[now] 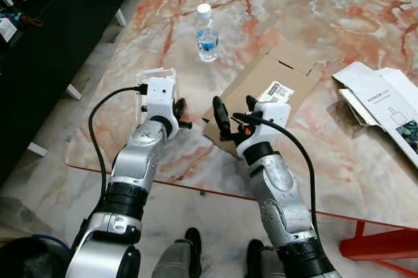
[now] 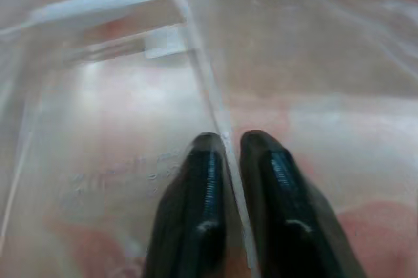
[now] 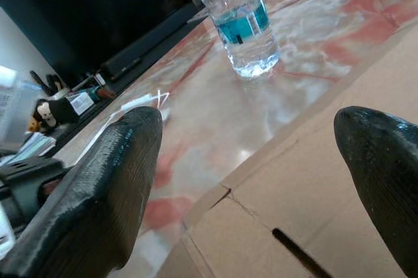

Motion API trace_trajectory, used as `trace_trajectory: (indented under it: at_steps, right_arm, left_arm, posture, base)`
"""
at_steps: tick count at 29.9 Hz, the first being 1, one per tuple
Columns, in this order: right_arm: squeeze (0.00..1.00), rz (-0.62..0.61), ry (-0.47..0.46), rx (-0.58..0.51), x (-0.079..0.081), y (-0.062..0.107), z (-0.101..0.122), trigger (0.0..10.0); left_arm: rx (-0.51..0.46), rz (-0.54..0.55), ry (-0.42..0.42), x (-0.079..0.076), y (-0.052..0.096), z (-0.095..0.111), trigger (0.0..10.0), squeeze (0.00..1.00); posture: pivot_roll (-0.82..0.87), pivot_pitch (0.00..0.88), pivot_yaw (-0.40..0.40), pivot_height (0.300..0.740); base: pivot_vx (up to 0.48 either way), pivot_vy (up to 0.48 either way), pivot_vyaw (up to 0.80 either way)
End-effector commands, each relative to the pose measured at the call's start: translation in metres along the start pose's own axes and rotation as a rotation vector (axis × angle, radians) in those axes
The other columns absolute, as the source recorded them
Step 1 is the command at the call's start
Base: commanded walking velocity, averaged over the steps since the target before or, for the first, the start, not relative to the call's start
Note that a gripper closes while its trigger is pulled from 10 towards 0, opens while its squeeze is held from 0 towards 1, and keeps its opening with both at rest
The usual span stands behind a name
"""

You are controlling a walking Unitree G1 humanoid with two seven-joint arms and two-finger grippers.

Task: Picking trash to rubbish bin

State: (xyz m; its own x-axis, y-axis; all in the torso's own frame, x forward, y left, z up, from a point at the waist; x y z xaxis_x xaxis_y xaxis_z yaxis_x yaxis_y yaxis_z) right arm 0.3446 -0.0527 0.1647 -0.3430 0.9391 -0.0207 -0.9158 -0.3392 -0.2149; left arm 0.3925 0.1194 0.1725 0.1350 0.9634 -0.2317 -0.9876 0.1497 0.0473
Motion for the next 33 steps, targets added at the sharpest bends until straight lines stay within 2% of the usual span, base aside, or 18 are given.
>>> trace_trajectory:
  at_steps: [1,2,3,4,10,17,21,24,33]
  right_arm:
    - [0.00,0.016,-0.003,0.002,0.005,-0.001,-0.003,10.0]
    - [0.00,0.016,-0.003,0.002,0.005,-0.001,-0.003,10.0]
    - [0.00,0.010,-0.006,0.008,0.005,-0.002,-0.005,10.0]
    - [0.00,0.006,-0.008,0.008,0.005,-0.002,-0.005,10.0]
    - [0.00,-0.010,-0.008,0.003,0.000,-0.006,-0.004,10.0]
    - [0.00,0.006,-0.002,-0.017,0.001,-0.014,-0.001,10.0]
    - [0.00,0.004,-0.018,-0.038,0.003,-0.013,0.001,10.0]
    - [0.00,0.008,-0.005,-0.040,0.005,-0.014,0.000,10.0]
    - [0.00,-0.074,0.046,0.006,-0.019,-0.005,-0.015,10.0]
  left_arm:
    - [0.027,0.058,-0.049,0.016,0.006,-0.013,0.0,0.00]
    - [0.027,0.058,-0.049,0.016,0.006,-0.013,0.0,0.00]
    - [-0.008,0.070,-0.075,0.018,0.009,-0.010,4.8,0.00]
    - [-0.036,0.082,-0.099,0.020,0.013,-0.008,10.0,0.00]
    - [-0.114,0.125,-0.179,0.025,0.027,-0.009,10.0,0.00]
    - [-0.235,0.189,-0.168,0.028,0.041,0.001,10.0,0.00]
    - [-0.264,0.179,-0.214,0.028,0.049,0.000,10.0,0.00]
    - [-0.294,0.190,-0.197,0.032,0.051,0.004,10.0,0.00]
    - [-0.385,0.202,-0.221,0.037,0.054,0.020,10.0,0.00]
  posture:
    - [0.16,0.201,0.061,0.740]
    - [0.16,0.201,0.061,0.740]
    - [0.16,0.194,0.060,0.740]
    - [0.16,0.187,0.058,0.740]
    - [0.16,0.142,0.032,0.740]
    - [0.17,0.110,0.032,0.740]
    - [0.16,0.093,0.039,0.740]
    - [0.13,0.079,0.049,0.740]
    - [0.07,0.051,0.071,0.740]
  base:
    - [0.000,0.000,0.00]
    - [0.000,0.000,0.00]
    - [0.000,0.000,0.00]
    - [0.000,0.000,0.00]
    - [0.000,0.000,0.00]
    - [0.000,0.000,0.00]
    - [0.000,0.000,0.00]
    - [0.000,0.000,0.00]
    - [0.000,0.000,0.00]
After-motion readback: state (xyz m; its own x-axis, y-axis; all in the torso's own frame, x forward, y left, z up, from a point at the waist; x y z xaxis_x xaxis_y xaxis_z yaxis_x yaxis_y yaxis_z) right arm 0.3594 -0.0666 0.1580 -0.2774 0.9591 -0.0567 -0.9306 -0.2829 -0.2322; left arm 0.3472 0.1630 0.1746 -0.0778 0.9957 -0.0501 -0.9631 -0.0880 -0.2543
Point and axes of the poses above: a point about 5 cm out from each wrist's last joint towards the gripper, its own y axis pointing back from the gripper into the wrist, its own z axis along the axis of the wrist's last joint, x = y × z, the point moved 3 cm from there along -y, pointing out of the wrist towards the gripper, and after that the axes turned 15 degrees about y, right-handed, at the moved point
